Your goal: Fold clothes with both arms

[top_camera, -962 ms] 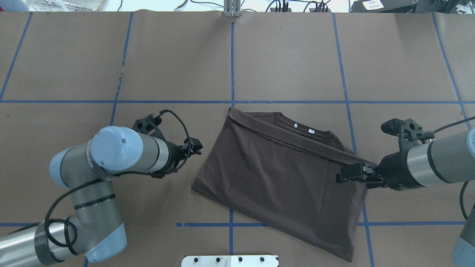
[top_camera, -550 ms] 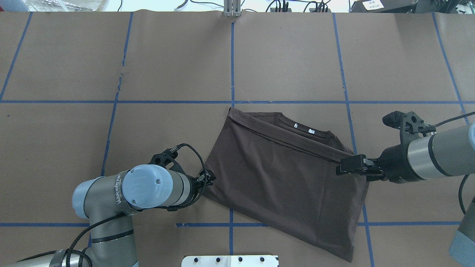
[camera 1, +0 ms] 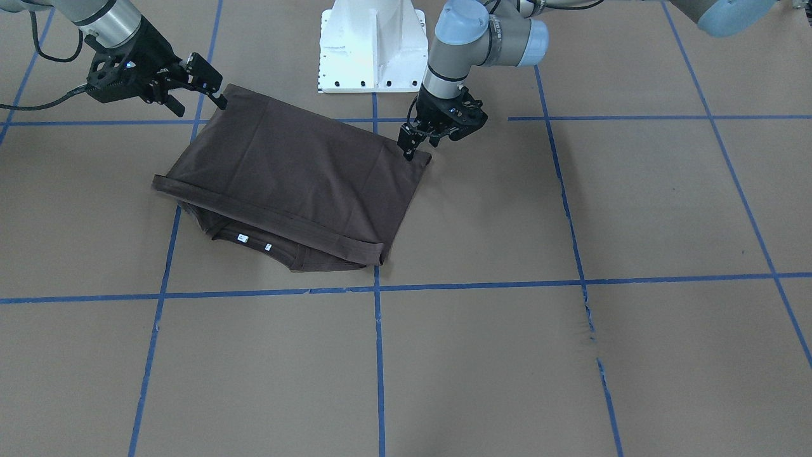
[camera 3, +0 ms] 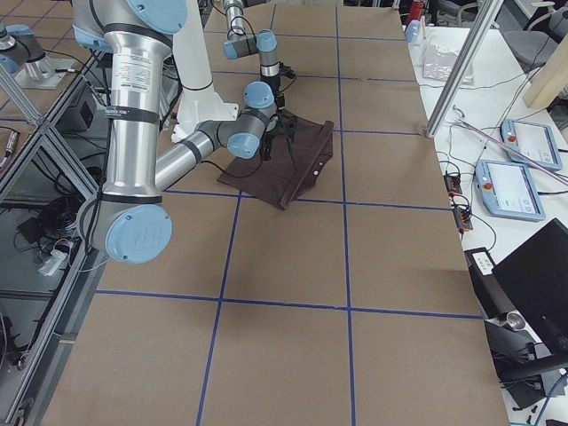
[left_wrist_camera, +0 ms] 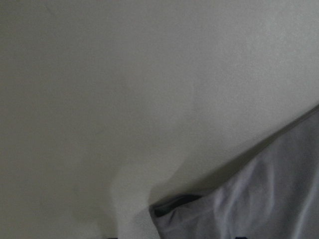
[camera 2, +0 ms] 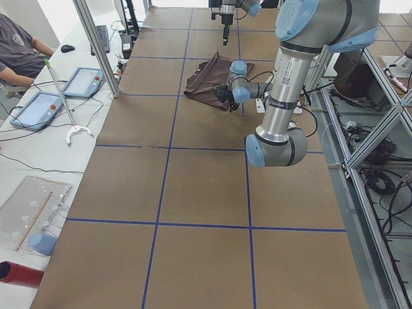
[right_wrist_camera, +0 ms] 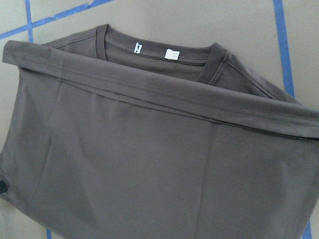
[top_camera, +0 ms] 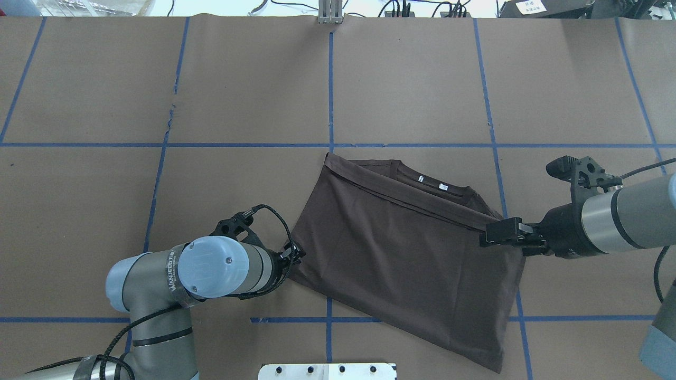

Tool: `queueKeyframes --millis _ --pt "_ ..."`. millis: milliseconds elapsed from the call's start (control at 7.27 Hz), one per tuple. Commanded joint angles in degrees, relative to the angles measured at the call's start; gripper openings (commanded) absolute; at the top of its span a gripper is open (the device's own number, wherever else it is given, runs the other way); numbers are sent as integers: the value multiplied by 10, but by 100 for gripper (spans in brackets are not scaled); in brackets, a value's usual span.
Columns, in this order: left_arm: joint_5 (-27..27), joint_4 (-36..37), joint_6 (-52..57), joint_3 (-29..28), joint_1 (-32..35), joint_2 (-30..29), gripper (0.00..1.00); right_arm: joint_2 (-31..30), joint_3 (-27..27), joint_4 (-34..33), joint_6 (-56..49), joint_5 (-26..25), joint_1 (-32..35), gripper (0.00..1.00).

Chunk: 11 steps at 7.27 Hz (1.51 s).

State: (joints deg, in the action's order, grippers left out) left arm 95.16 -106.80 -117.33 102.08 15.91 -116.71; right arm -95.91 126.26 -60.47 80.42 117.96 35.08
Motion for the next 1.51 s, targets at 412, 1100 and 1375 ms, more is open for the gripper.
queueKeyframes --millis 412,1100,1375 --pt "-8 1 8 0 3 1 0 -1 0 0 0 2 3 100" --pt "-3 20 151 -47 159 -12 0 0 0 0 0 1 5 100" --pt "-6 -15 257 -214 237 -129 0 1 0 0 0 0 8 100"
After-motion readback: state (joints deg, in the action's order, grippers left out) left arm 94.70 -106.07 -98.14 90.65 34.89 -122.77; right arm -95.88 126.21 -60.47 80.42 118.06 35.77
